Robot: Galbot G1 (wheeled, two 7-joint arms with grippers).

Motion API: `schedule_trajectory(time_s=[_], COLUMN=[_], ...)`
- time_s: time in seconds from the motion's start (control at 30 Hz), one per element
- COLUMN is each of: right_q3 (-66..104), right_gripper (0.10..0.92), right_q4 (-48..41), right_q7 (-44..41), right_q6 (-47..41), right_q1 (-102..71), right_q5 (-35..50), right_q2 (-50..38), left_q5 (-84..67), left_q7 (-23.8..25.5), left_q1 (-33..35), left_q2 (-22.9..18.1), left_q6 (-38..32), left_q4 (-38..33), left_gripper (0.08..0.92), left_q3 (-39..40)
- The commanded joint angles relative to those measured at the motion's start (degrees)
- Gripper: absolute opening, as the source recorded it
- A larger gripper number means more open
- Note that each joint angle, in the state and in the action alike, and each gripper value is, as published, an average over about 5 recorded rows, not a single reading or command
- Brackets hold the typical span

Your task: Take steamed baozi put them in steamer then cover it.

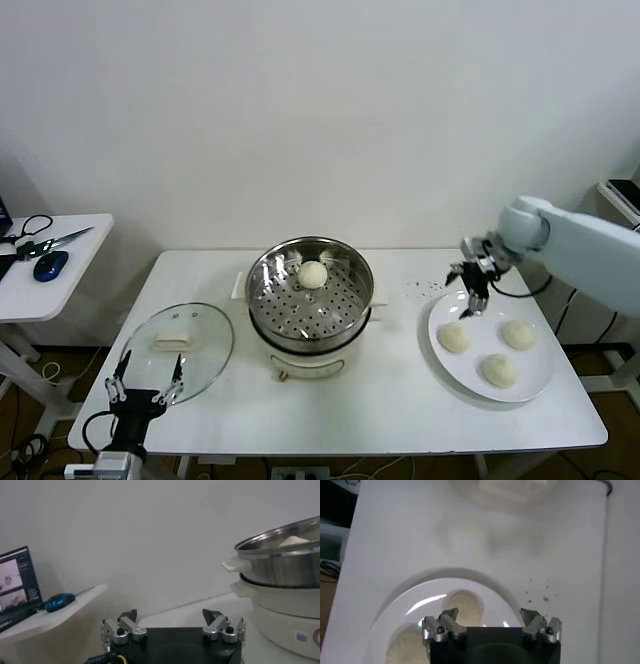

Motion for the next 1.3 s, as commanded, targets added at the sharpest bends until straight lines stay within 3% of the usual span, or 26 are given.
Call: schedule_trajectory(time_s=[0.03,0.73,1.03,1.3], right_q3=[7.3,9.0,8.8,4.5], right_gripper=[0.823,0.819,0.717,0.694], right_q4=[-2.9,-10.4,-10.4,-7.2], right_q7=[0.2,0.1,-0.1,0.1], right_q6=[-1.5,-0.1,0.0,-1.0], right_q1=[-10.5,-10.9,-10.0,-1.8], right_q5=[-3.3,-5.6,-5.3,0.0], right_q2=[-0.1,6.3,6.4,4.3], left_q5=[0.2,0.0,0.1,0.0], left_q7=[0.0,-0.1,-0.1,-0.2], left_q1=[0.3,0.9,1.2,1.8], left_q2=[0.0,0.2,0.1,0.2], left_q6=[0.0,-0.5,-0.6,-0.6], left_q4=[-0.1,0.5,0.4,-0.1], left_gripper=[0.823,0.823,0.823,0.823], left_q3=[-0.1,-0.5,-0.4,-0.5])
